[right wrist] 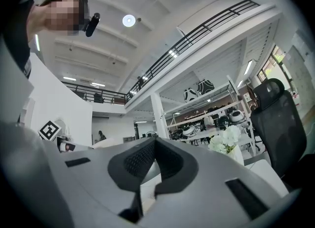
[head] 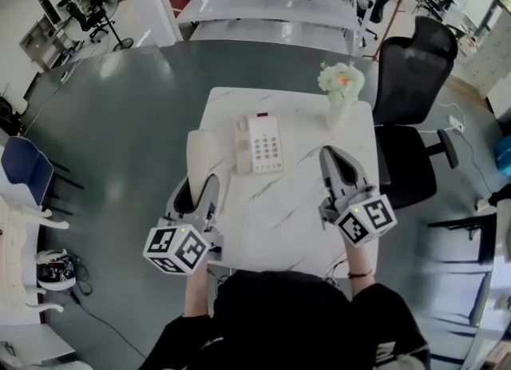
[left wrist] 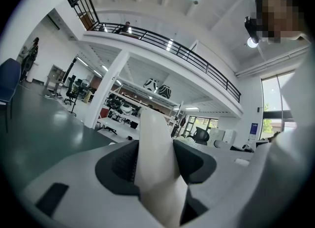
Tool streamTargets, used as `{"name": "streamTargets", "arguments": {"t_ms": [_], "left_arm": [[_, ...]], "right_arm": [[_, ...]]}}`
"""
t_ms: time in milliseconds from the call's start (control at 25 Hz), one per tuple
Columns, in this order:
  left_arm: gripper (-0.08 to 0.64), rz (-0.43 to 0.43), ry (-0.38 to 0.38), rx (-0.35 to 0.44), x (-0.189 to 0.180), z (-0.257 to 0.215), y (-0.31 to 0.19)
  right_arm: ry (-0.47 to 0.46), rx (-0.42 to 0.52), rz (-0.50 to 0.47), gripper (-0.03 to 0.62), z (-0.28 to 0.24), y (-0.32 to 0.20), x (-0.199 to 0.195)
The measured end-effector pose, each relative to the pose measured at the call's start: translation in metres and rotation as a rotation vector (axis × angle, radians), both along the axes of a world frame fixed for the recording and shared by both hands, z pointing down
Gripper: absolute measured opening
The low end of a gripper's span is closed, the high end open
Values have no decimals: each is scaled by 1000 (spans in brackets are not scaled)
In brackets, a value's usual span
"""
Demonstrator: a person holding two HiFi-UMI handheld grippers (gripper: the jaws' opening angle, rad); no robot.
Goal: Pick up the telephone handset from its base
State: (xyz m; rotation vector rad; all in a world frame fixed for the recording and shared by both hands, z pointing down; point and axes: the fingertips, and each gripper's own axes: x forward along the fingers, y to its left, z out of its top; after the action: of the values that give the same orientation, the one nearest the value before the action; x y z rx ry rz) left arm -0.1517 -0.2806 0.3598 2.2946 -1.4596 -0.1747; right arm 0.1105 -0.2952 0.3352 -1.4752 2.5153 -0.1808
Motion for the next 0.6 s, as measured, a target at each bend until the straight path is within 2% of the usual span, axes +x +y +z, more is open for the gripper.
{"name": "streamTargets", "arguments": {"t_ms": [600], "left_arm": [[207, -29, 13, 41, -4, -18, 8]], "right_arm": [[0, 52, 39, -9, -20, 10, 16]]}}
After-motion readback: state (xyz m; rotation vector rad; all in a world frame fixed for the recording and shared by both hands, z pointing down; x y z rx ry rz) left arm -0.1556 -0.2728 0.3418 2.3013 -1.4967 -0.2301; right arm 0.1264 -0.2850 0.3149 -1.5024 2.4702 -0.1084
